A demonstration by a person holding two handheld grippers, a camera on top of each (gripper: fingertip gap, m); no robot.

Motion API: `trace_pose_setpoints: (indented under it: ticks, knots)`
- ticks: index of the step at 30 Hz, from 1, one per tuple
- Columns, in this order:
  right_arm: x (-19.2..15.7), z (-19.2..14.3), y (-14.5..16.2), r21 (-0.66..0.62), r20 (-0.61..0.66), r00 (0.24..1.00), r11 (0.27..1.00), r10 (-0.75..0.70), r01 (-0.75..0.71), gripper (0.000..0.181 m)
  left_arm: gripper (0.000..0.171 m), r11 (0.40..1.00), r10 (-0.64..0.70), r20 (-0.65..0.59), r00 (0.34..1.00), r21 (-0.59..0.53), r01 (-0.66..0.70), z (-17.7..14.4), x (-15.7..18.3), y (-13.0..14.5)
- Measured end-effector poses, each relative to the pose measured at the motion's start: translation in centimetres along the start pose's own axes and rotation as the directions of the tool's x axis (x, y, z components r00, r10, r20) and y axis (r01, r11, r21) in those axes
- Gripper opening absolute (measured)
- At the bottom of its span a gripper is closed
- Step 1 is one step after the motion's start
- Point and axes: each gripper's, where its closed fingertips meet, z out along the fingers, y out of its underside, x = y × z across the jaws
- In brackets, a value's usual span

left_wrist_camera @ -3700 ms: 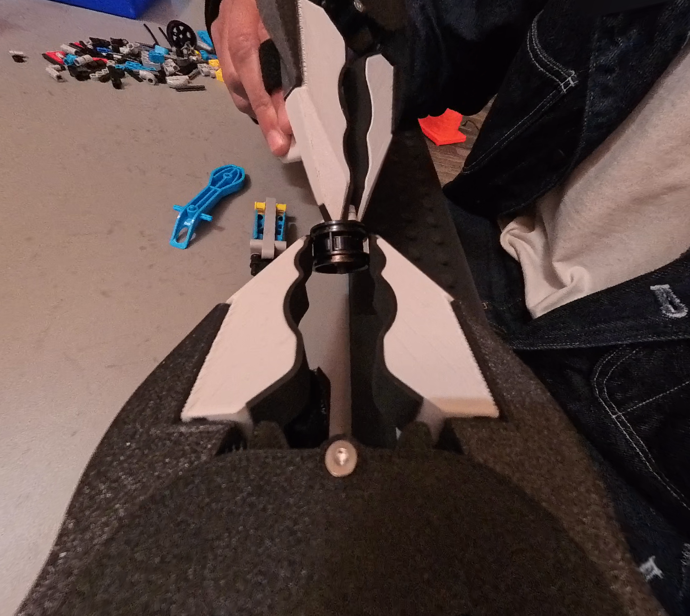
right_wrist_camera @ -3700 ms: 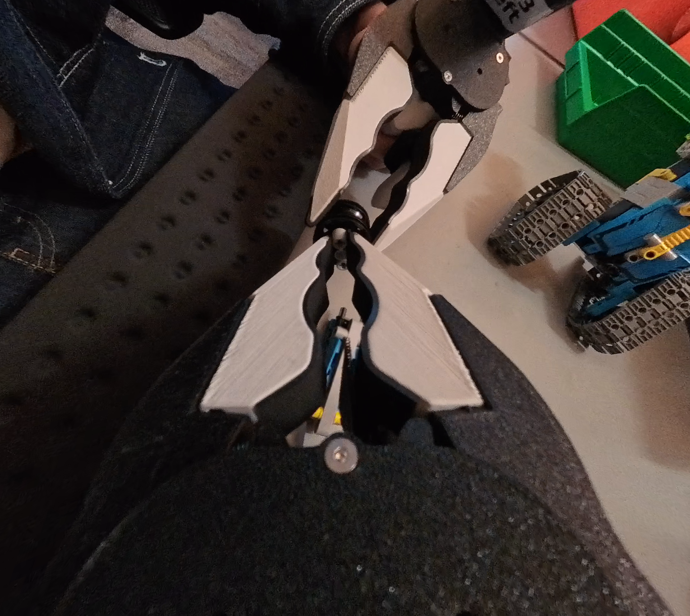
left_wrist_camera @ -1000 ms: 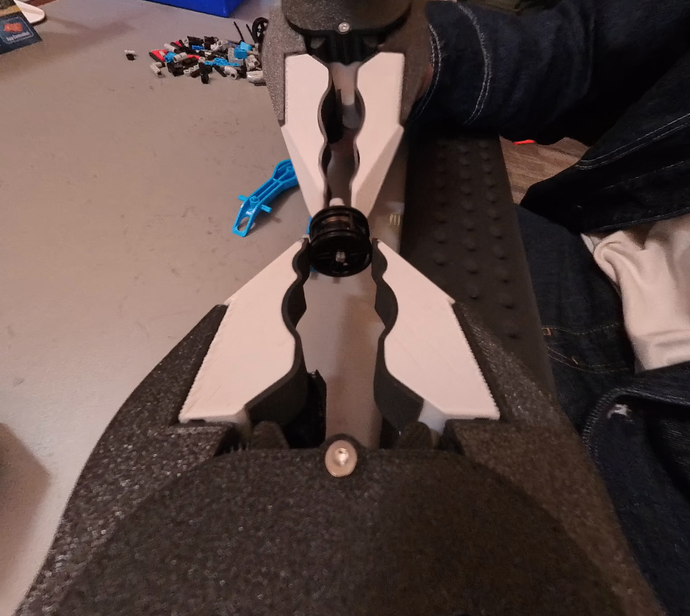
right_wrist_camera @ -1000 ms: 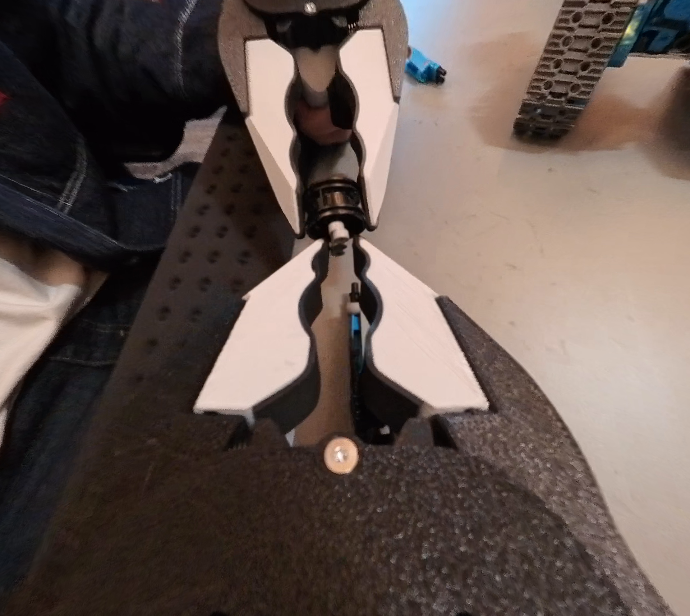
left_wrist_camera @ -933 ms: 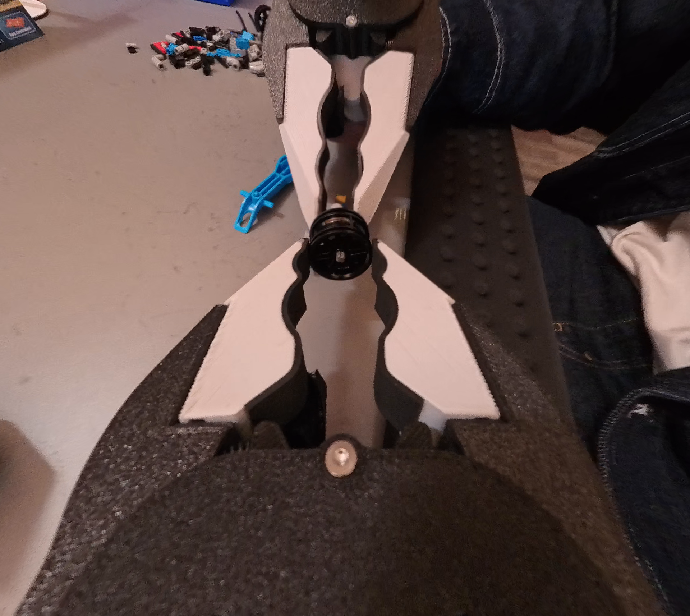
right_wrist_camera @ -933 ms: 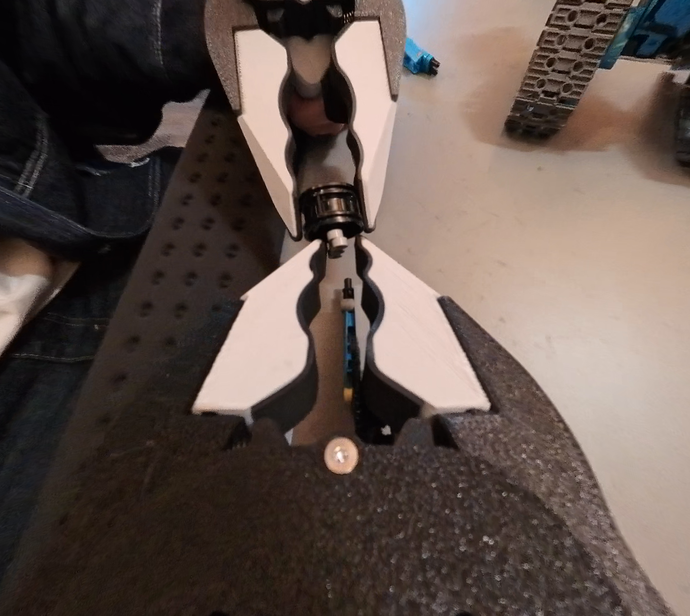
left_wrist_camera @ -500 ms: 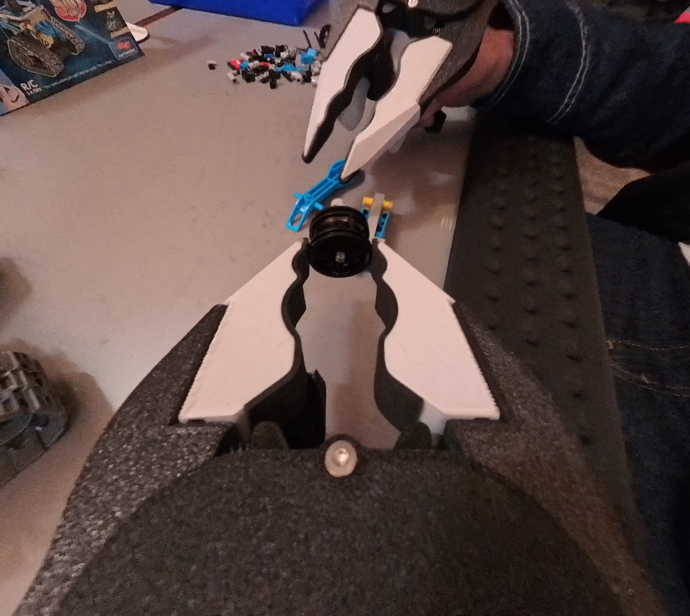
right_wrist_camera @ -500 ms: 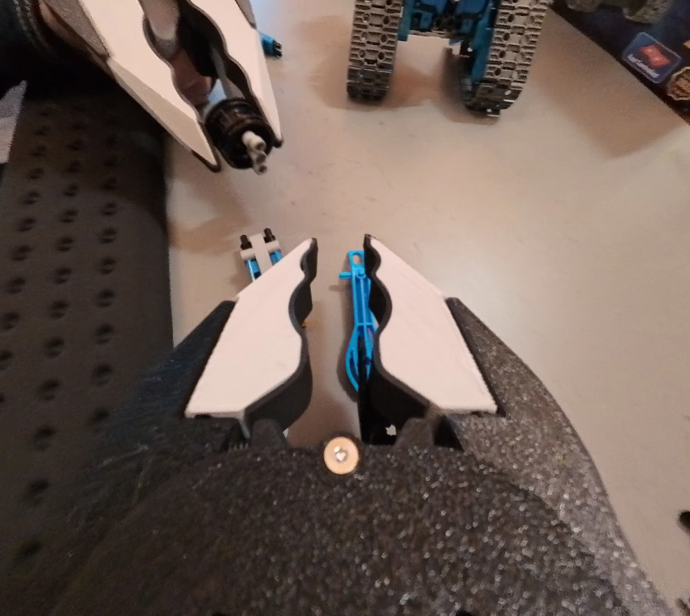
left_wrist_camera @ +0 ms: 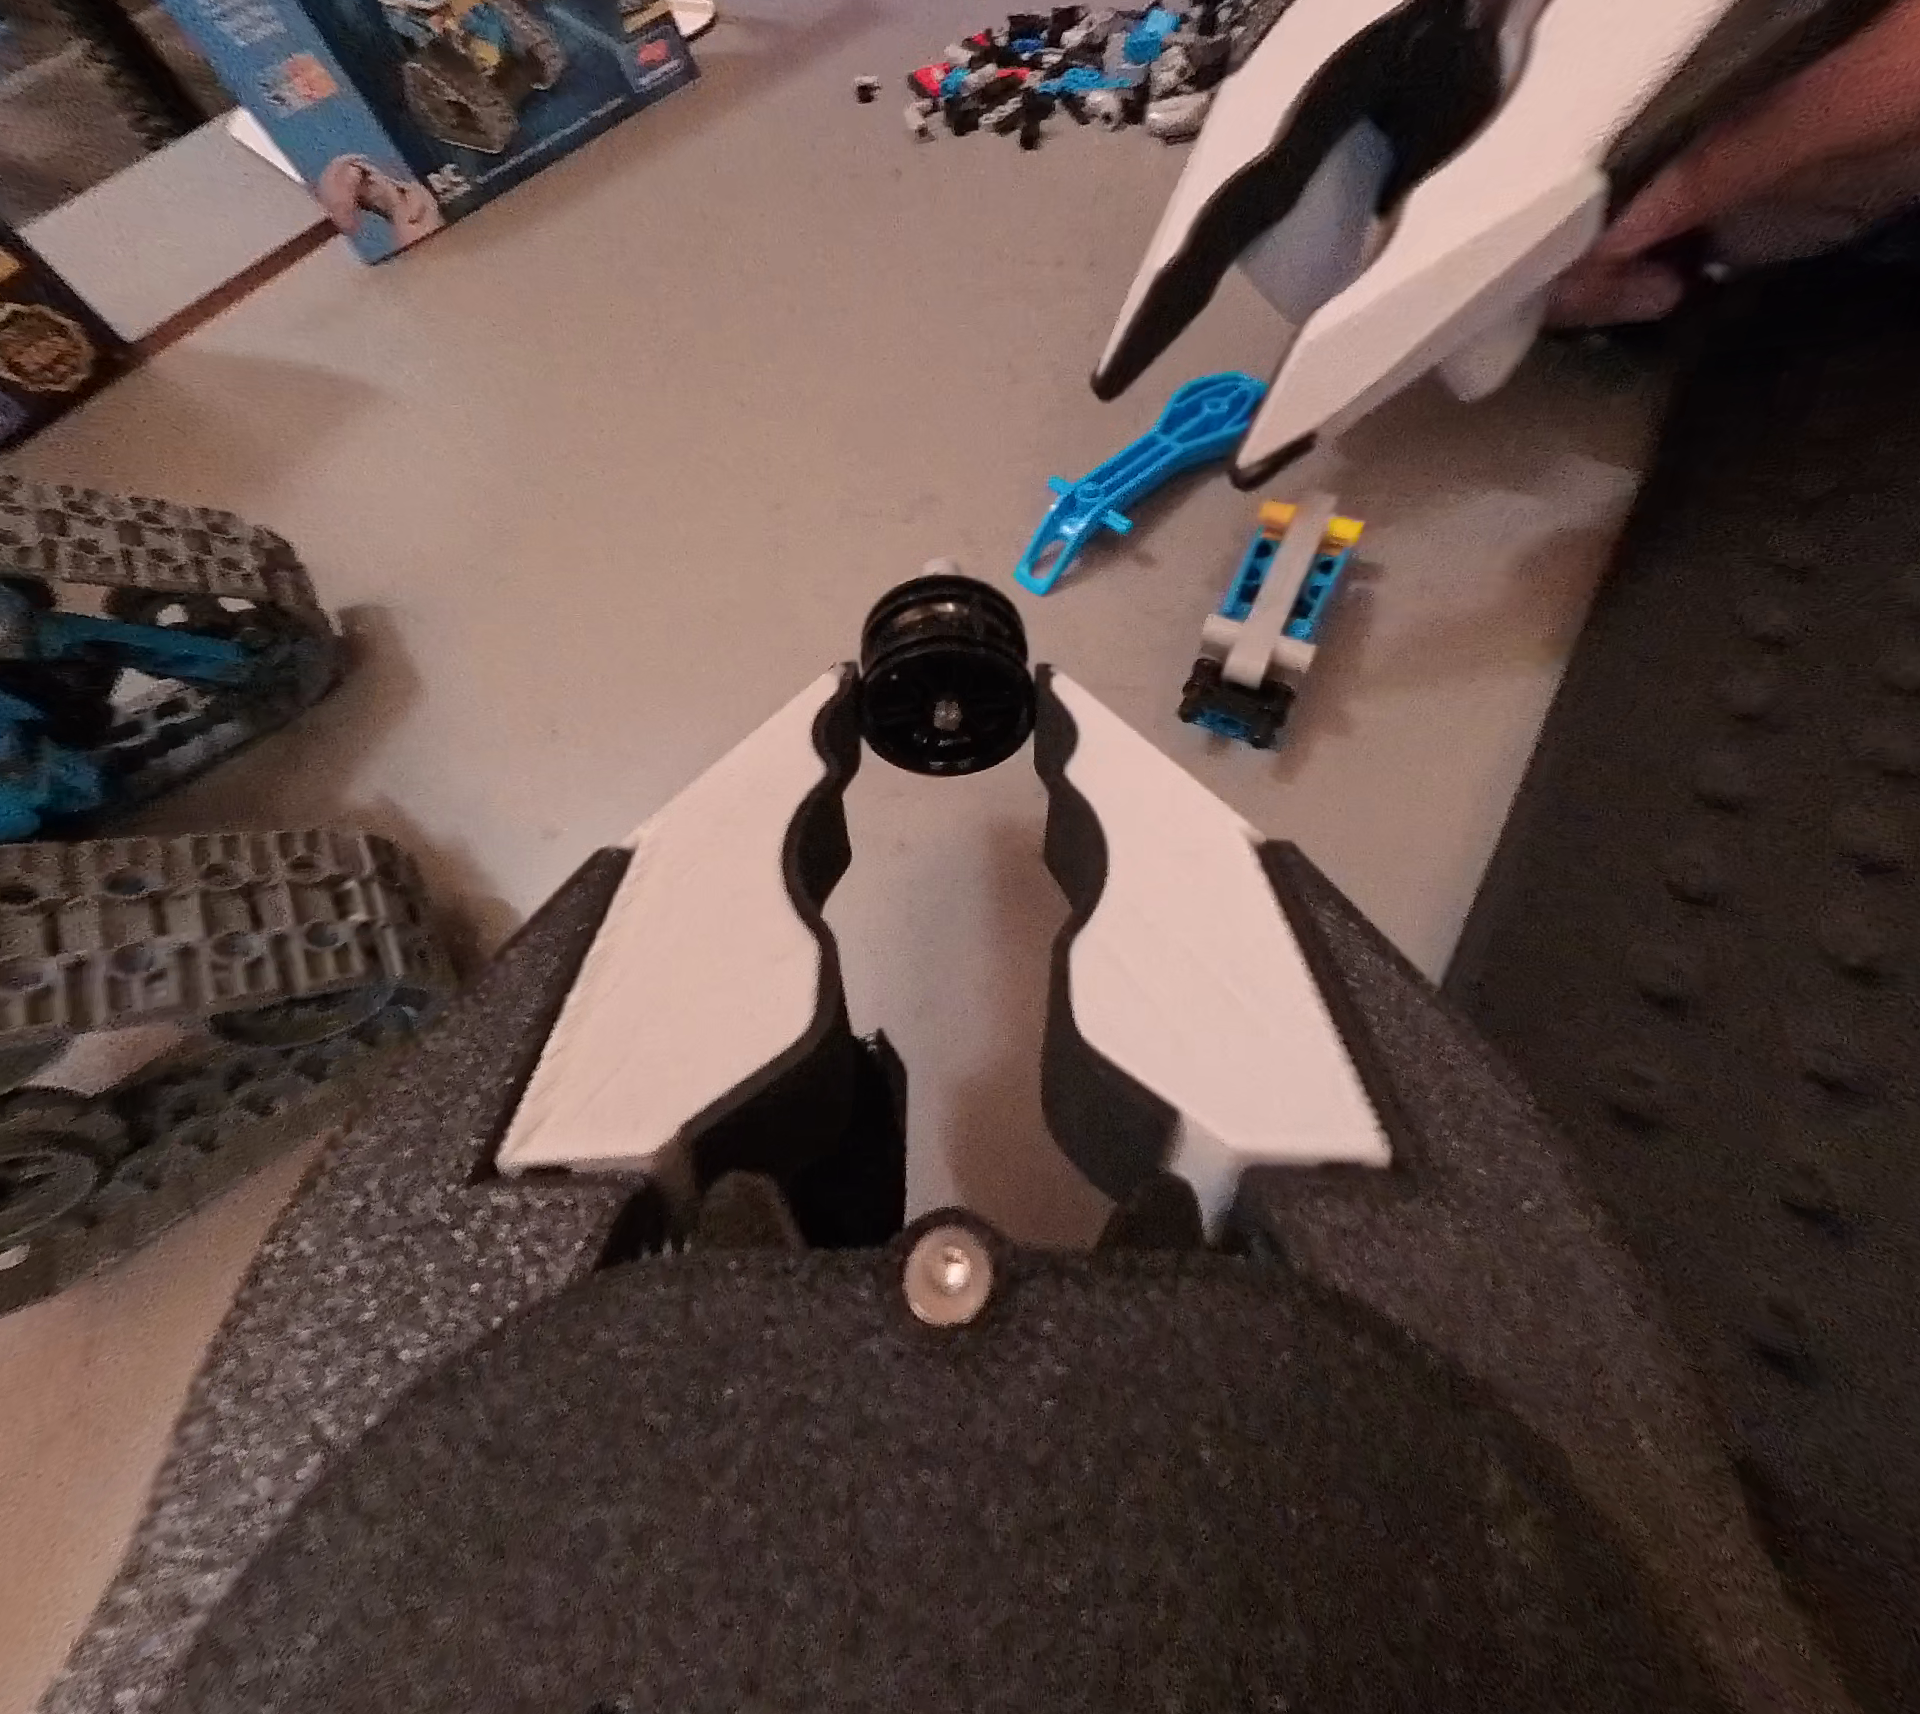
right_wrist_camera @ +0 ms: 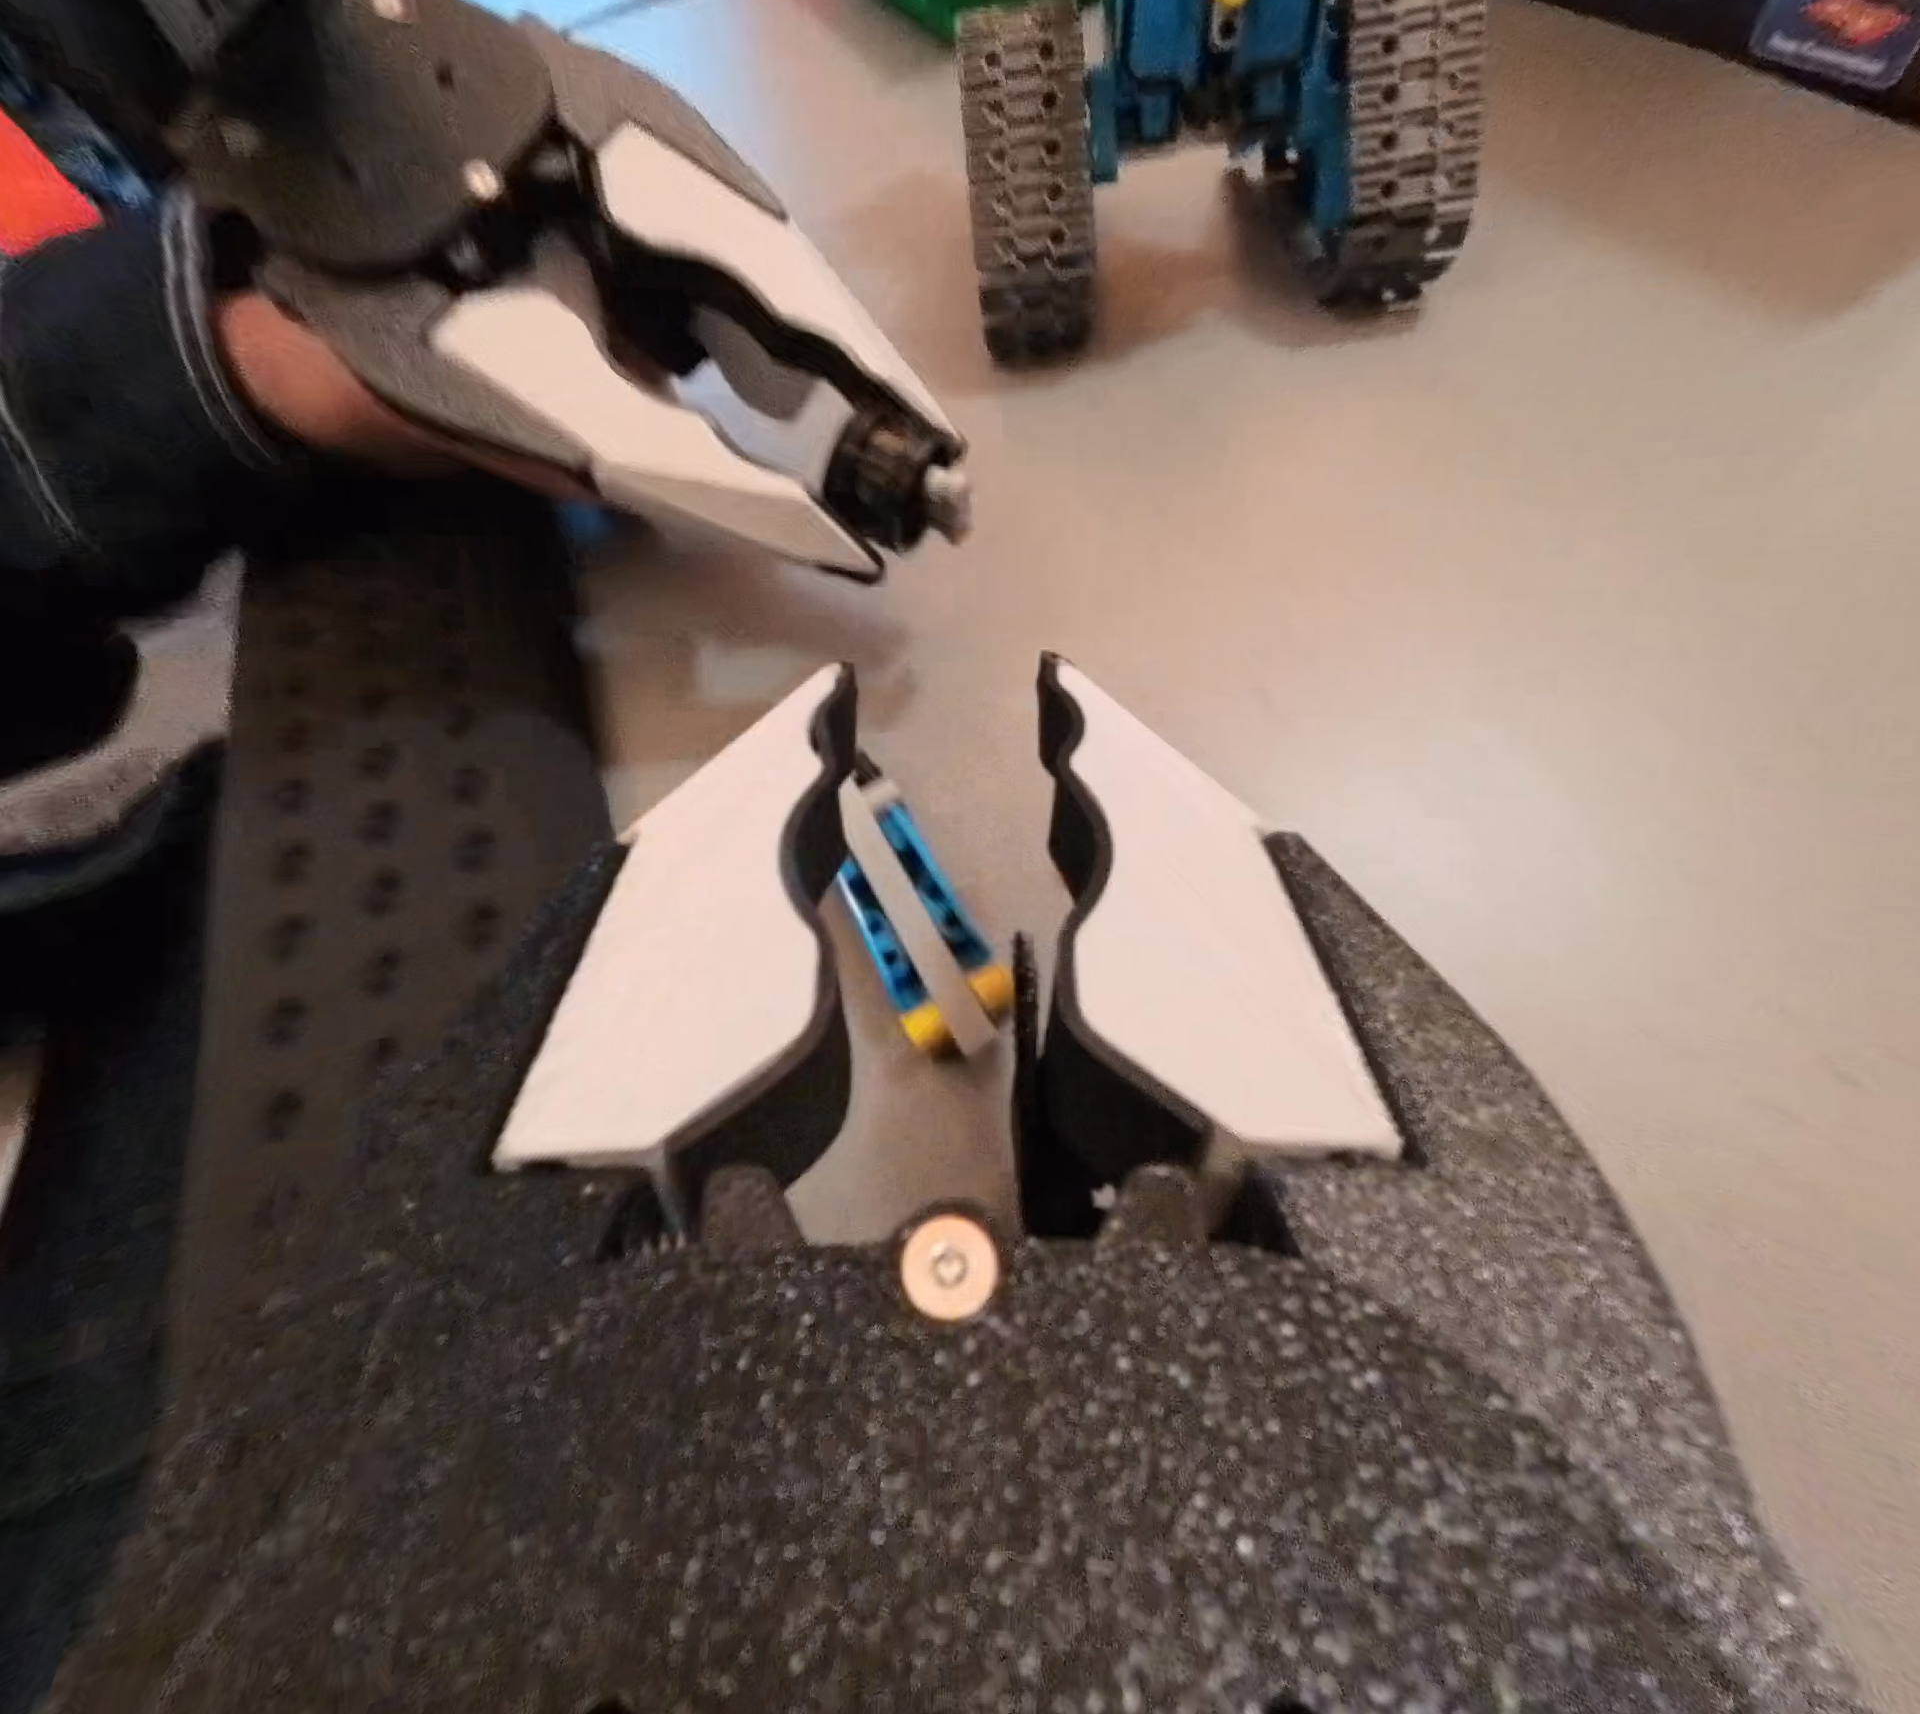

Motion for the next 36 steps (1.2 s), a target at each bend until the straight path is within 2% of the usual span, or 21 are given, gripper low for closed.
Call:
trace_pose_setpoints:
  ticks: [2, 4, 7, 9, 10, 12, 13, 16, 19, 21, 23, 25, 27, 29, 33, 35, 36]
  knots:
    - [-0.6, 1.9, -0.6, 0.012, -0.069, 0.997, 0.999, 0.041, -0.040, 0.034, 0.032, 0.998, 0.055, 0.071, 0.996, -0.028, -0.053, 0.3, -0.1, 0.0]
    - [-0.5, 3.0, -0.9, 0.001, -0.154, 0.988, 1.000, 0.000, 0.001, 0.035, 0.032, 0.996, 0.081, 0.136, 0.987, -0.059, -0.073, 0.6, -0.1, -0.1]
    - [-0.5, 3.5, -0.7, -0.022, -0.164, 0.986, 1.000, -0.018, 0.014, 0.026, 0.032, 0.982, 0.167, 0.231, 0.959, -0.121, -0.142, 0.9, -0.4, 0.1]
    - [-0.2, 2.9, -1.3, 0.027, -0.147, 0.988, 0.999, 0.043, -0.039, 0.027, 0.032, 0.975, 0.211, 0.240, 0.948, -0.124, -0.186, 0.8, -0.1, 0.0]
    - [-0.2, 2.4, -2.0, 0.084, -0.102, 0.990, 0.993, 0.096, -0.088, 0.027, 0.032, 0.974, 0.215, 0.242, 0.946, -0.118, -0.191, 0.8, 0.0, -0.2]
    - [-1.5, 1.5, -3.4, 0.172, 0.087, 0.979, 0.965, 0.186, -0.198, 0.041, 0.032, 0.973, 0.225, 0.254, 0.941, -0.108, -0.204, 0.6, 0.0, -0.5]
    - [-1.3, 1.5, -3.4, 0.173, 0.107, 0.971, 0.957, 0.216, -0.232, 0.044, 0.032, 0.972, 0.232, 0.251, 0.940, -0.097, -0.214, 0.5, 0.3, -0.7]
    - [-1.2, 2.5, -2.4, 0.108, 0.068, 0.976, 0.971, 0.208, -0.214, 0.045, 0.032, 0.968, 0.250, 0.279, 0.927, -0.041, -0.248, 0.1, 1.1, -2.2]
    - [-1.4, 2.8, -1.9, 0.070, 0.039, 0.986, 0.984, 0.160, -0.163, 0.031, 0.032, 0.971, 0.234, 0.286, 0.929, -0.025, -0.237, 0.5, 2.2, -2.8]
    - [-1.7, 2.2, -2.1, 0.077, 0.078, 0.983, 0.982, 0.166, -0.172, 0.031, 0.032, 0.969, 0.232, 0.278, 0.932, 0.023, -0.248, 0.2, 2.6, -3.4]
    - [-1.7, 1.8, -2.0, 0.068, 0.160, 0.960, 0.968, 0.229, -0.242, 0.031, 0.035, 0.978, 0.147, 0.164, 0.975, 0.125, -0.168, -0.4, 3.5, -4.1]
    - [-1.4, 0.9, -2.3, 0.082, 0.243, 0.923, 0.941, 0.299, -0.327, 0.031, 0.036, 0.973, 0.008, 0.001, 1.000, 0.229, -0.008, -1.6, 3.7, -4.9]
    - [-1.7, -0.4, -3.9, 0.150, 0.339, 0.884, 0.909, 0.321, -0.388, 0.030, 0.040, 0.942, -0.126, -0.183, 0.975, 0.286, 0.175, -2.7, 3.5, -5.4]
    - [-3.3, -1.3, -5.1, 0.182, 0.440, 0.855, 0.906, 0.274, -0.383, 0.031, 0.048, 0.904, -0.210, -0.332, 0.920, 0.292, 0.311, -3.3, 3.5, -5.9]
    - [-5.8, -1.6, -5.6, 0.234, 0.431, 0.900, 0.956, 0.062, -0.178, 0.031, 0.048, 0.879, -0.205, -0.506, 0.838, 0.281, 0.385, -4.5, 5.0, -6.6]
    - [-5.8, -1.7, -5.8, 0.292, 0.304, 0.949, 0.956, -0.084, -0.008, 0.030, 0.050, 0.848, -0.250, -0.567, 0.785, 0.263, 0.461, -5.0, 5.0, -7.0]
    - [-5.6, -1.8, -5.9, 0.313, 0.205, 0.961, 0.943, -0.184, 0.114, 0.031, 0.058, 0.813, -0.303, -0.616, 0.727, 0.232, 0.534, -5.2, 4.8, -7.3]
